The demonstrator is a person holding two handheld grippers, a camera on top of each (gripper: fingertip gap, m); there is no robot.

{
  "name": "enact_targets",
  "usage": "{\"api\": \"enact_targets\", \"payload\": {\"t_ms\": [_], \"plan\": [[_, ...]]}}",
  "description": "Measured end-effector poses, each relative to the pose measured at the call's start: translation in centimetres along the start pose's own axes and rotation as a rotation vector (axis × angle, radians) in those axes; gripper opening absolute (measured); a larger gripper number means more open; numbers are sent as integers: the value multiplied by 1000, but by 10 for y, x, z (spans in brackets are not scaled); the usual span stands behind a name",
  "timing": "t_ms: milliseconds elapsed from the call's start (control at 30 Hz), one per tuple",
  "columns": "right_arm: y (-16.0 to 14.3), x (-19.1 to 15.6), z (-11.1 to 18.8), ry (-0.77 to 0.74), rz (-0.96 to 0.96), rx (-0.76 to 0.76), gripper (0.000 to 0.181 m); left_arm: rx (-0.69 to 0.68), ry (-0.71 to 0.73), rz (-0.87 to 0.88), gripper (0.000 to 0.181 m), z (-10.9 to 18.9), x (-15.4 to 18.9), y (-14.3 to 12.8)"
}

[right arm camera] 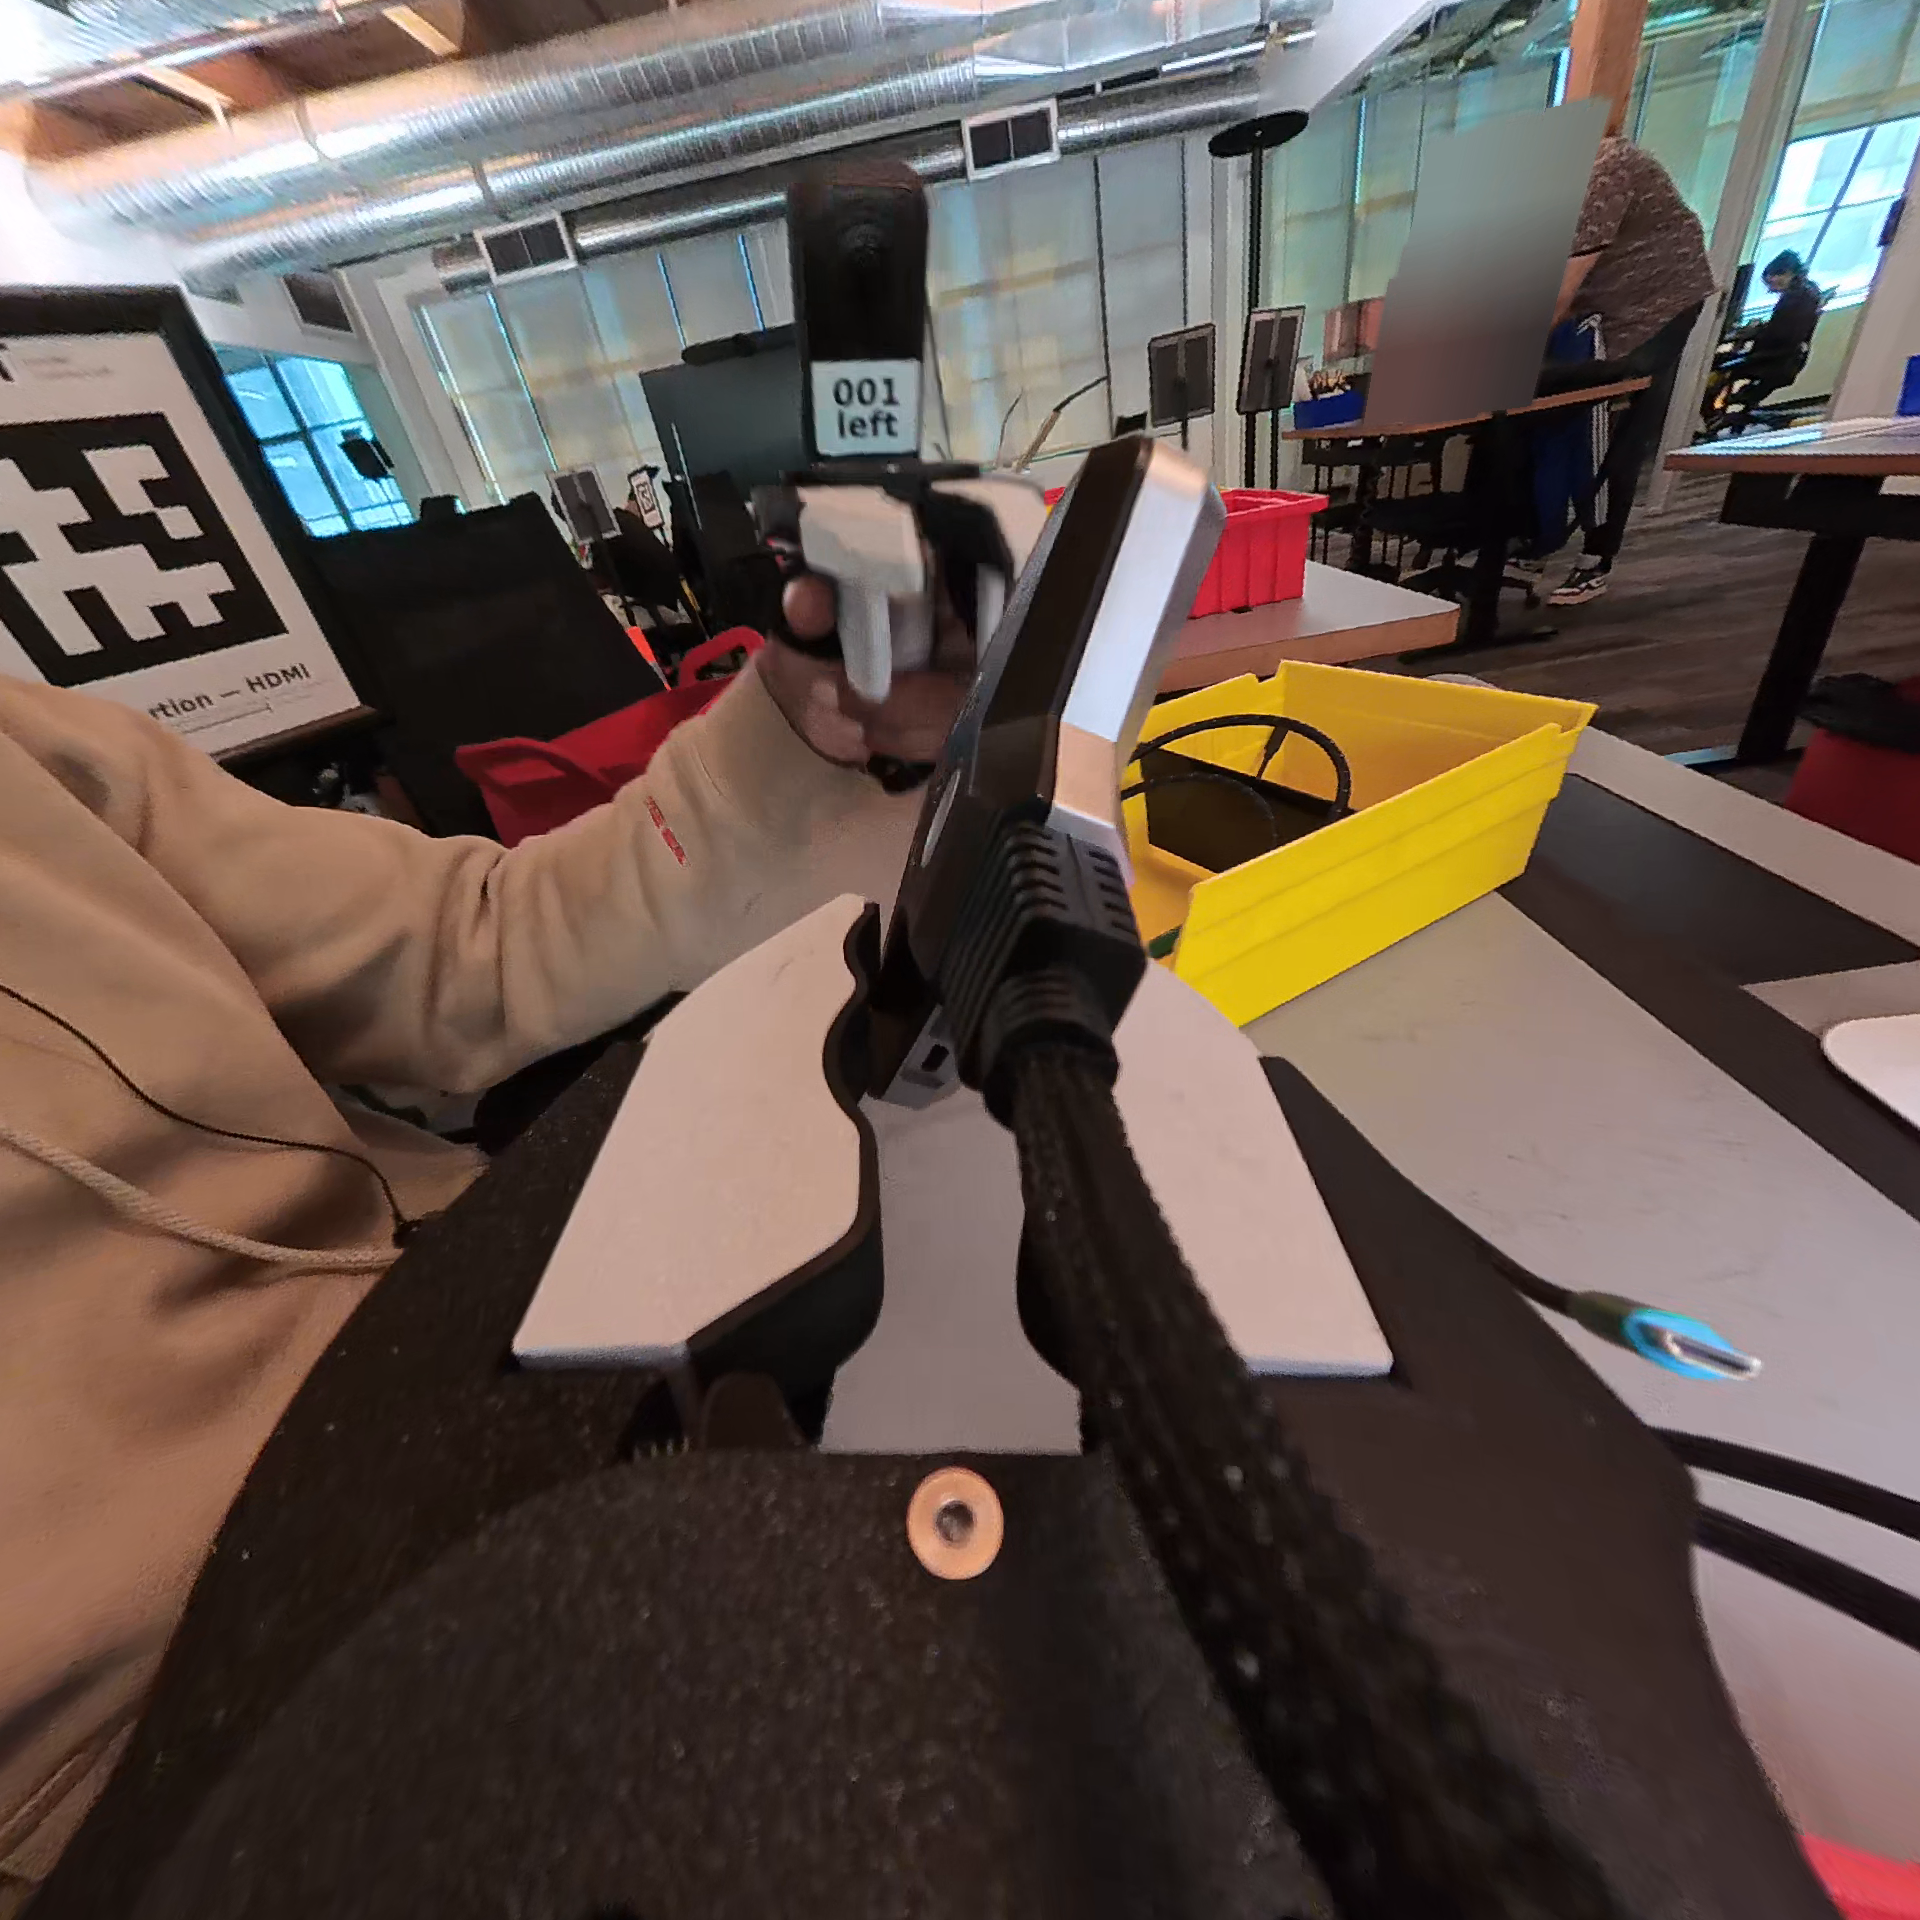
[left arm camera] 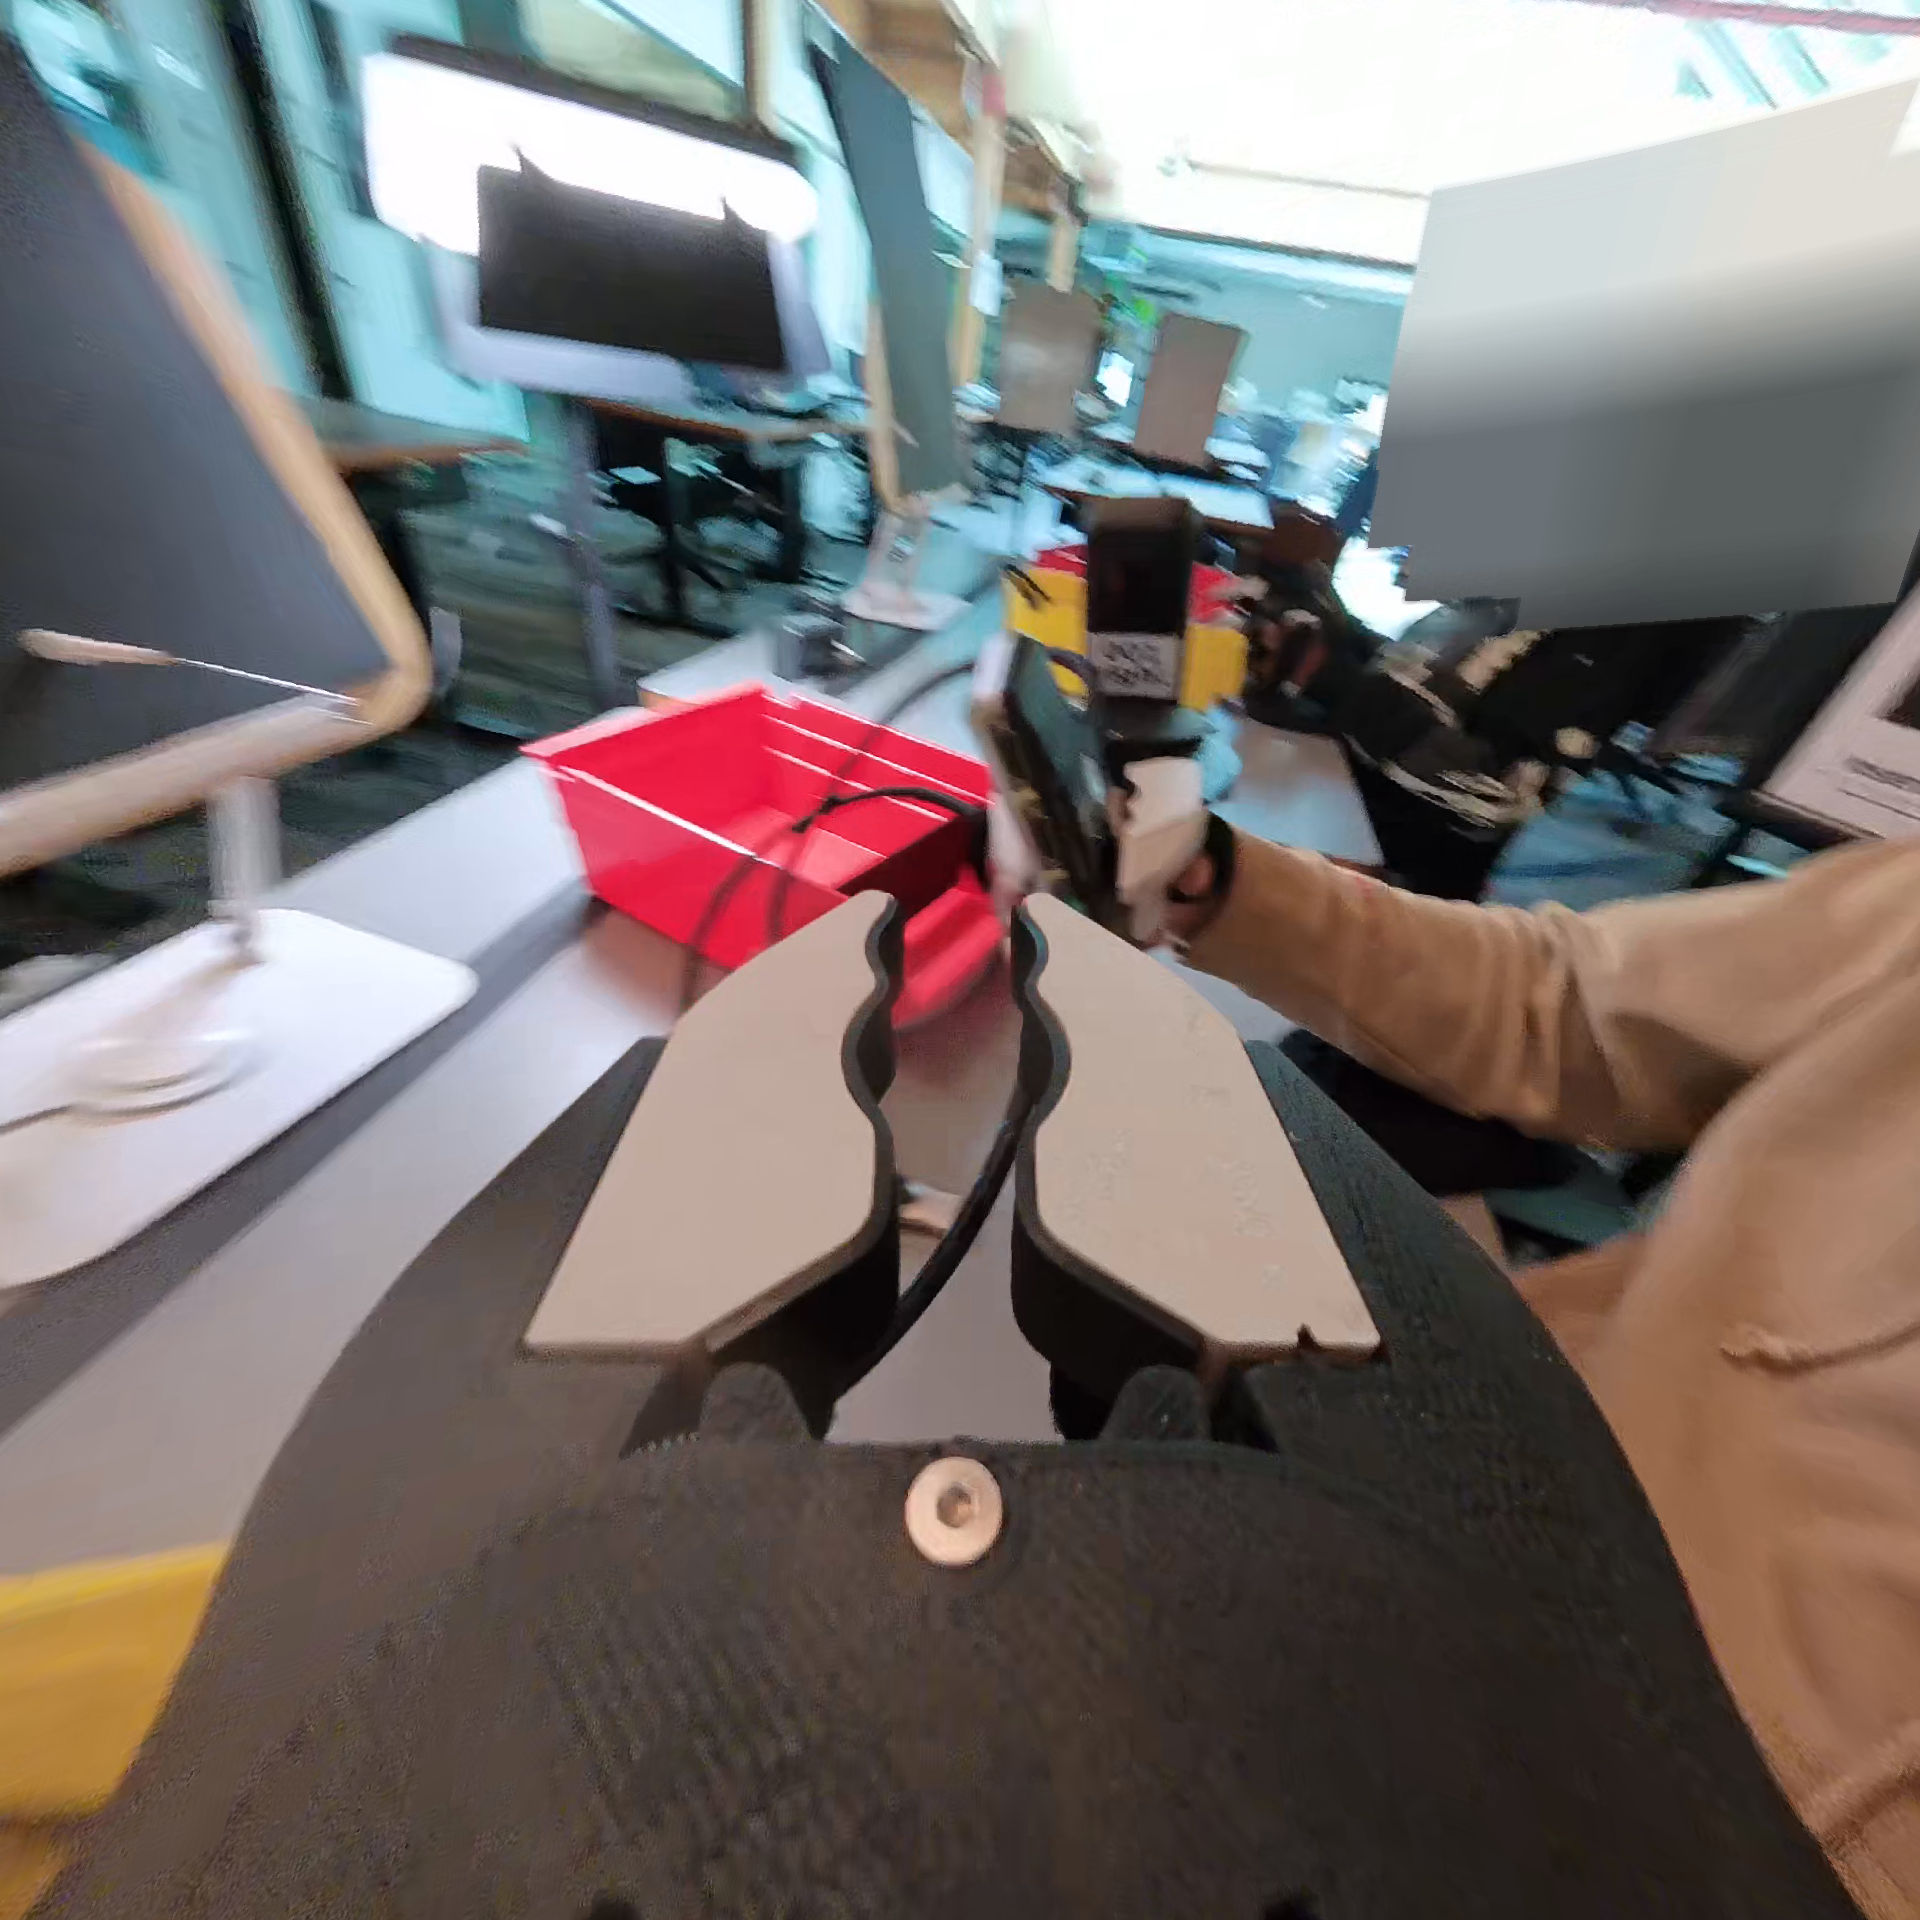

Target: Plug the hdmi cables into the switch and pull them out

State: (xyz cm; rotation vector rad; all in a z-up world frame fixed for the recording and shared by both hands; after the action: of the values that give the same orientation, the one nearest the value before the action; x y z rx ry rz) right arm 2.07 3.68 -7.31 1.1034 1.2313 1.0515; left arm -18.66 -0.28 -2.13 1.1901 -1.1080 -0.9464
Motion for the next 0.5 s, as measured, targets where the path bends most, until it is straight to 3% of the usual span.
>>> {"api": "enact_targets", "payload": {"t_ms": [100, 167, 267, 367, 500], "plan": [[1, 6, 7, -24, 18, -10, 27, 34, 227, -16, 17, 52, -16, 17], [2, 11, 11, -19, -4, 3, 27, -57, 361, 5, 20, 83, -32, 16], [2, 16, 13, -19, -27, 21, 26, -291, 566, 25, 22, 119, -64, -1], [1, 17, 11, -15, -41, 32, 27, -617, 770, -29, 24, 150, -100, -26], [-3, 16, 7, -7, -41, 18, 27, -948, 891, 7, 26, 183, -144, -58]]}}
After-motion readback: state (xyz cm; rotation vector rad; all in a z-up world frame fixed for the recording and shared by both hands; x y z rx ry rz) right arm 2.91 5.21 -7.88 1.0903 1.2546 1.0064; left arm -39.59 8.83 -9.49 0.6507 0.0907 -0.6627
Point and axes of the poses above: each gripper's, where its closed fingertips meet, z back along the fingers, y out of its top, x = y × z across the jaws, the point moved 6 cm from there along z, back along the fingers, and after that the axes turned 13 degrees about -y, right-handed, at the moved point
